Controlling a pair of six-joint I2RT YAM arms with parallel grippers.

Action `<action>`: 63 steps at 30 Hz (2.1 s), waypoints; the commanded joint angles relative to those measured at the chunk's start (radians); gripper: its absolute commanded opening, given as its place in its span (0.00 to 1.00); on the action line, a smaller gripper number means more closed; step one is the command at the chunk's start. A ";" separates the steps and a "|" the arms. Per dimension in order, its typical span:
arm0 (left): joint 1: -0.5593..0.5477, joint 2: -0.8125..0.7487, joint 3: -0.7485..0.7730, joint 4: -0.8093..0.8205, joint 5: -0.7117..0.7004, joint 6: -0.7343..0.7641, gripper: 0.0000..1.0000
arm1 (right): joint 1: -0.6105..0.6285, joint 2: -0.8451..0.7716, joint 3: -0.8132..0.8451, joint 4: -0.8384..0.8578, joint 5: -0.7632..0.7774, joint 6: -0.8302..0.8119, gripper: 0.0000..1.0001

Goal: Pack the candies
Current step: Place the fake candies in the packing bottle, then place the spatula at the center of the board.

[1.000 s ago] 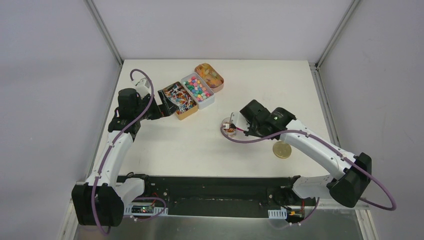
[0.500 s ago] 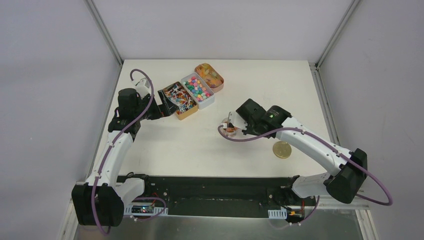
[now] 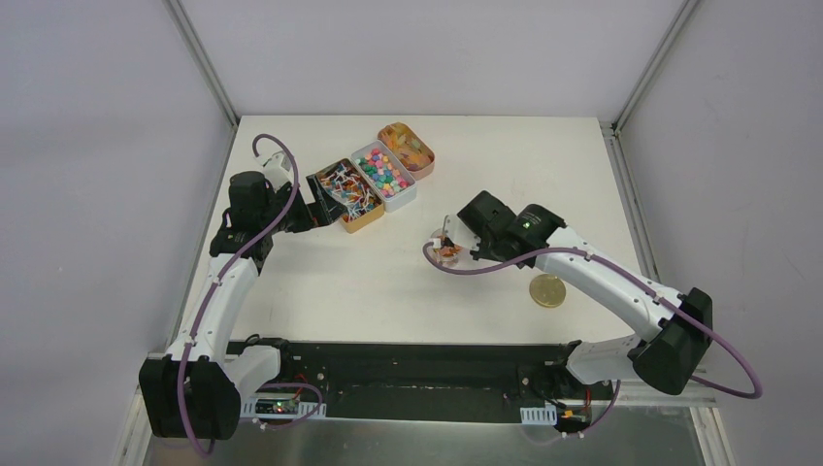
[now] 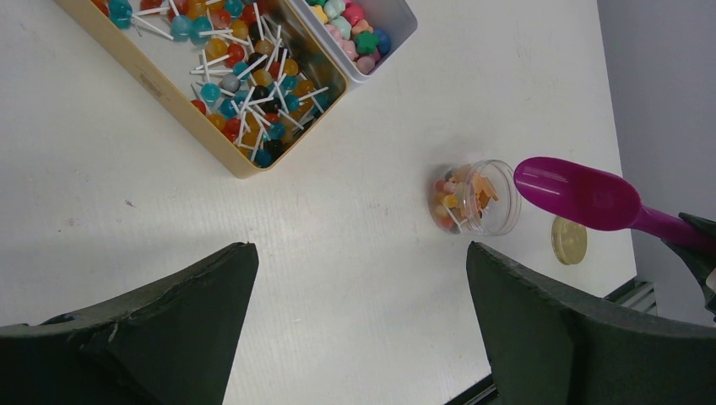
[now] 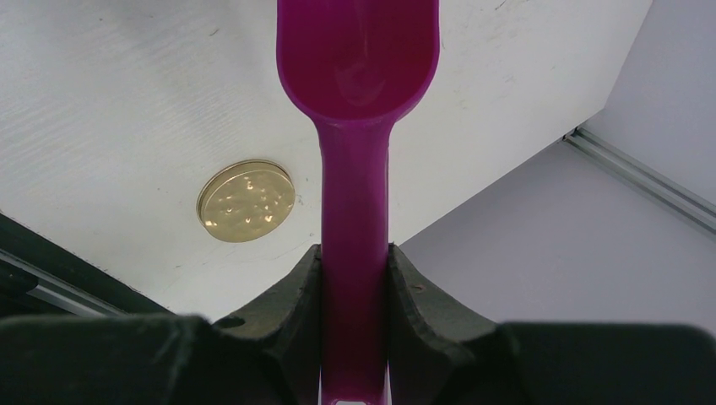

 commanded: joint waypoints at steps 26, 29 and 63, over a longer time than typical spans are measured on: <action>0.007 -0.030 -0.007 0.024 0.010 0.007 0.99 | -0.733 0.017 -0.258 0.832 -0.332 0.324 0.00; 0.007 -0.029 -0.007 0.024 0.013 0.006 0.99 | -0.788 0.049 -0.303 0.868 -0.360 0.357 0.00; 0.007 -0.017 -0.003 0.026 0.023 0.004 0.99 | -0.918 0.144 -0.403 0.991 -0.405 0.482 0.63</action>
